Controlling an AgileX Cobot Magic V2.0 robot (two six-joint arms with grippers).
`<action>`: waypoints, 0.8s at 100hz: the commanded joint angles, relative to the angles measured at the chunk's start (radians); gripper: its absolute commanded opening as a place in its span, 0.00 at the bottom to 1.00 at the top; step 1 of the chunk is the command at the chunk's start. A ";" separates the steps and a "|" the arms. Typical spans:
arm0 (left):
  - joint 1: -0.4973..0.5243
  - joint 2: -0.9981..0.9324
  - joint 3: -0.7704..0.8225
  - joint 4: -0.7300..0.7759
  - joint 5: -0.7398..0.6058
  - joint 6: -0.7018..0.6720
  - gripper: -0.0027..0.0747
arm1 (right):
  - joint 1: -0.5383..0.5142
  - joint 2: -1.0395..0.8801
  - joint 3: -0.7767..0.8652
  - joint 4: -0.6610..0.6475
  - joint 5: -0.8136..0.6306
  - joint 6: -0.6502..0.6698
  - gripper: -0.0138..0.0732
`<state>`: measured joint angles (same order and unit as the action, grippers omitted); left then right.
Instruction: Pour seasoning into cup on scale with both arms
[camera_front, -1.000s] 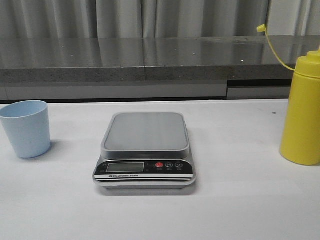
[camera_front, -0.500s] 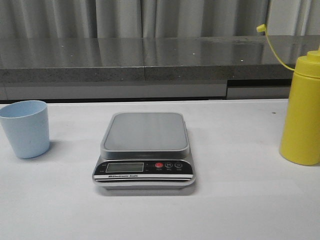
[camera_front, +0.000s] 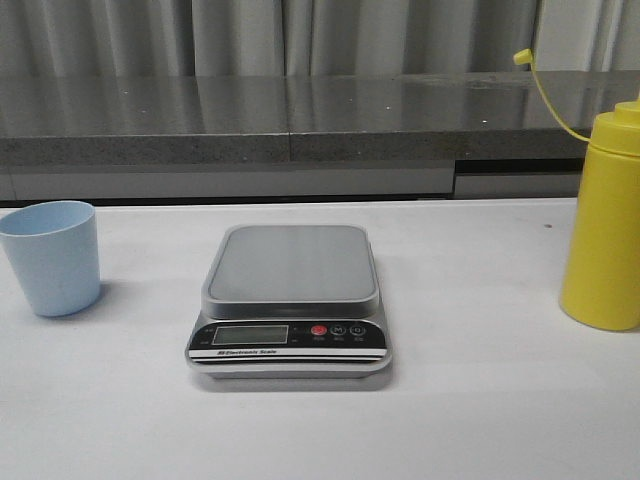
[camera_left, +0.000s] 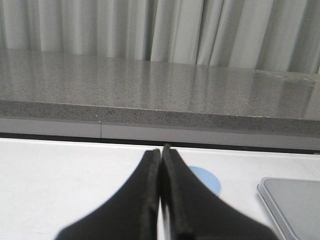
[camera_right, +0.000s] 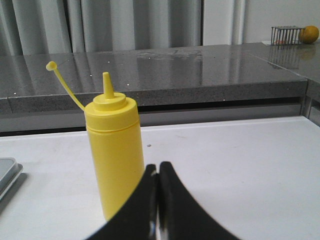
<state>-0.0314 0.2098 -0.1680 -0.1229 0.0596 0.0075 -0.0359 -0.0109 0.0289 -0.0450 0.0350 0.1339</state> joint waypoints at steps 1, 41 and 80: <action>0.000 0.093 -0.090 0.004 -0.053 -0.007 0.01 | -0.005 -0.020 -0.019 -0.013 -0.077 -0.002 0.09; 0.000 0.608 -0.447 0.054 0.250 -0.007 0.01 | -0.005 -0.020 -0.019 -0.013 -0.077 -0.002 0.09; -0.002 0.945 -0.696 0.040 0.302 -0.007 0.74 | -0.005 -0.020 -0.019 -0.013 -0.077 -0.002 0.09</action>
<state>-0.0314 1.1260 -0.7945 -0.0665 0.4097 0.0075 -0.0359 -0.0109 0.0289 -0.0450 0.0350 0.1339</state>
